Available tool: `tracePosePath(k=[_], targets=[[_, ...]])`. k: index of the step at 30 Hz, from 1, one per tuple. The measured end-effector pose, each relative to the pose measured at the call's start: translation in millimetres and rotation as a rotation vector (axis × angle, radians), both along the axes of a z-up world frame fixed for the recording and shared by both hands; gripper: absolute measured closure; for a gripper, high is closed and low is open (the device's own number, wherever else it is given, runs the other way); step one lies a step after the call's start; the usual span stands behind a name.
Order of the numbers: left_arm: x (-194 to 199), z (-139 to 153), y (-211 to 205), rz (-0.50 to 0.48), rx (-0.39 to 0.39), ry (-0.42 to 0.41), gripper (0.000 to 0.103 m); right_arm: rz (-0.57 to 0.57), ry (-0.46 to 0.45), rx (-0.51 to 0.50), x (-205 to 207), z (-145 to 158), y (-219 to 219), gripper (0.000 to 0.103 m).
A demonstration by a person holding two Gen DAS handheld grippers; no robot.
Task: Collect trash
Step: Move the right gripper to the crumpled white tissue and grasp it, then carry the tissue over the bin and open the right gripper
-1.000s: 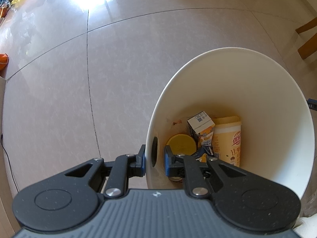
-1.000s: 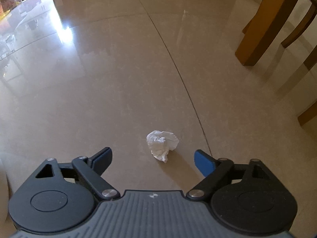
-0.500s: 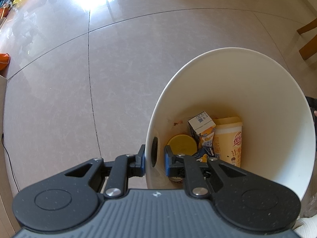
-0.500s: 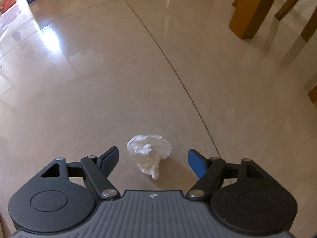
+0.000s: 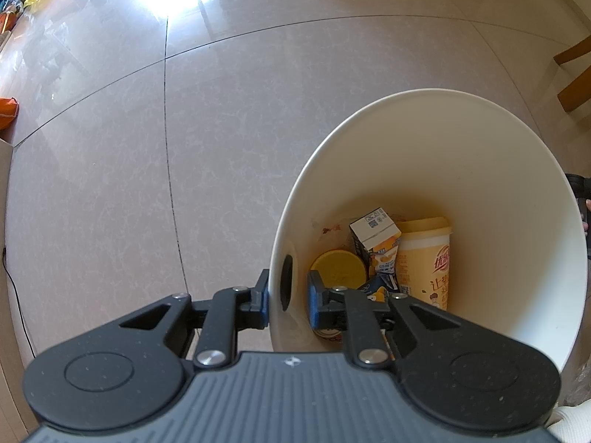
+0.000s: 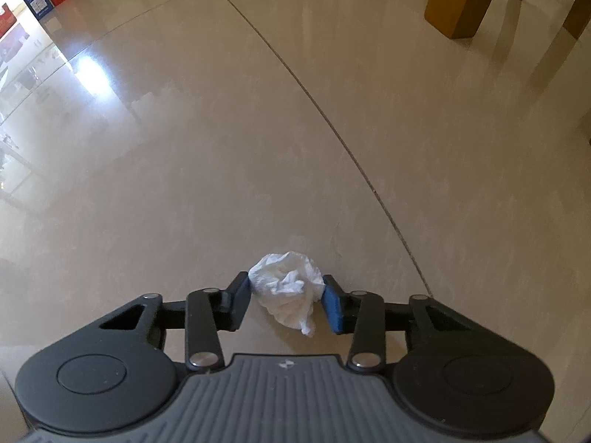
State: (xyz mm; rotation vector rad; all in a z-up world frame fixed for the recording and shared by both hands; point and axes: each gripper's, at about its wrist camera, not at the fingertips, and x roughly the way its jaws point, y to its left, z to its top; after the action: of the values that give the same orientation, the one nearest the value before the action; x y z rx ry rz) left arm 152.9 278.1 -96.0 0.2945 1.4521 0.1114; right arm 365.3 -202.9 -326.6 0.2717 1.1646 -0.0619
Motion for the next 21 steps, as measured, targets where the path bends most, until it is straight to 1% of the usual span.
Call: tracePosePath(k=[2, 6, 11, 15, 17, 21], targets=[[0, 0, 1, 0.006, -0.004, 0.000, 0.087, 0.002, 0.010, -0.001, 1, 0, -1, 0.061], [0, 0, 1, 0.003, -0.003, 0.000, 0.087, 0.031, 0.005, -0.003, -1, 11, 3, 0.062], [0, 1, 4, 0.008, -0.017, 0.004, 0.087, 0.102, -0.014, -0.013, -10, 37, 10, 0.062], [1, 0, 4, -0.003, -0.012, 0.003, 0.087, 0.176, -0.026, -0.007, -27, 71, 24, 0.062], [1, -1, 3, -0.003, -0.013, 0.004, 0.087, 0.226, -0.020, 0.014, -37, 87, 32, 0.062], [1, -1, 4, 0.007, -0.017, 0.001, 0.087, 0.324, -0.036, 0.001, -60, 124, 57, 0.062]])
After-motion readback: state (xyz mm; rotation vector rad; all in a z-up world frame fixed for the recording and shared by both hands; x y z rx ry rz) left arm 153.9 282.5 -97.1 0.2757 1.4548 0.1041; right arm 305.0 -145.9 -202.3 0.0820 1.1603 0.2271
